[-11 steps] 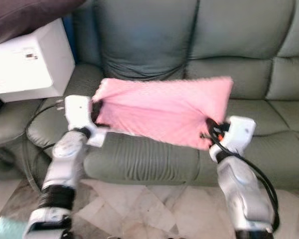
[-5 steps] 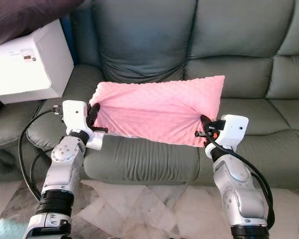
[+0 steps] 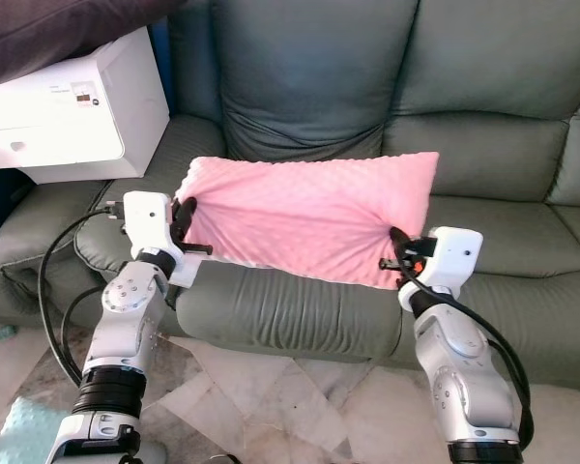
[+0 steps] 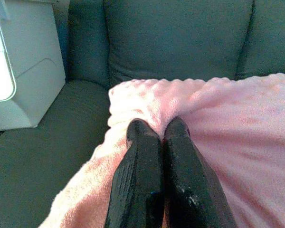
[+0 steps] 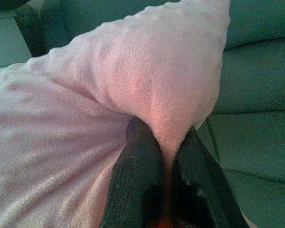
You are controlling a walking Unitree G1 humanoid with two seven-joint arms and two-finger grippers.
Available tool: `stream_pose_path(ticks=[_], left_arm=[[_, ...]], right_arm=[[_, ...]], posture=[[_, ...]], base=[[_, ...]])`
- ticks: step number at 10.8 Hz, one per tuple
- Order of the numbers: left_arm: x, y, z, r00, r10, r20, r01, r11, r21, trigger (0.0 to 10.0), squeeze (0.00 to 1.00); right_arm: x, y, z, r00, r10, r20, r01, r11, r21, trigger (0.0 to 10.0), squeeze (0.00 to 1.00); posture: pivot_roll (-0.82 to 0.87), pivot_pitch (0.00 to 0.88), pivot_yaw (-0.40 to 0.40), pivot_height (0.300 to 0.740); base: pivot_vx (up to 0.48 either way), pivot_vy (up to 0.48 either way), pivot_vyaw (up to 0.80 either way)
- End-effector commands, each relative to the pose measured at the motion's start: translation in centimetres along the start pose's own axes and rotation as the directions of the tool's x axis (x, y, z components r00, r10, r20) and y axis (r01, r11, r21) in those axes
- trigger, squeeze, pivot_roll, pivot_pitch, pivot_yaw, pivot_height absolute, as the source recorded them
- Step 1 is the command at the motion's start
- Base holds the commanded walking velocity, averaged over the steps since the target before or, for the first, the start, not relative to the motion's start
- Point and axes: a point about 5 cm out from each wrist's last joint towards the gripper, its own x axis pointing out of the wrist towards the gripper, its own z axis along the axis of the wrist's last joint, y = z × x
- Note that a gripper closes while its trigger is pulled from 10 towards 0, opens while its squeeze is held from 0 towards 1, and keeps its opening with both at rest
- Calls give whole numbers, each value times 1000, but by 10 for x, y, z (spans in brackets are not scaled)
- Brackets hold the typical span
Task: Move the pillow to the sofa
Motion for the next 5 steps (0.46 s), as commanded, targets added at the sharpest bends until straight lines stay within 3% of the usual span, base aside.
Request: stream_pose_path(ticks=[1,5], left_arm=[[0,3,6,1000,15,19,-15,1000,3,10000,0],[0,0,5,1000,-6,23,6,1000,-10,10000,0]], right_arm=[[0,-2,5,1000,-12,24,12,1000,-6,10000,0],[-5,-5,3,1000,-13,17,13,1000,-9,10000,0]], posture=[[-103,117,-6,740],[-114,122,-5,740]], base=[[0,0,0],[0,0,0]])
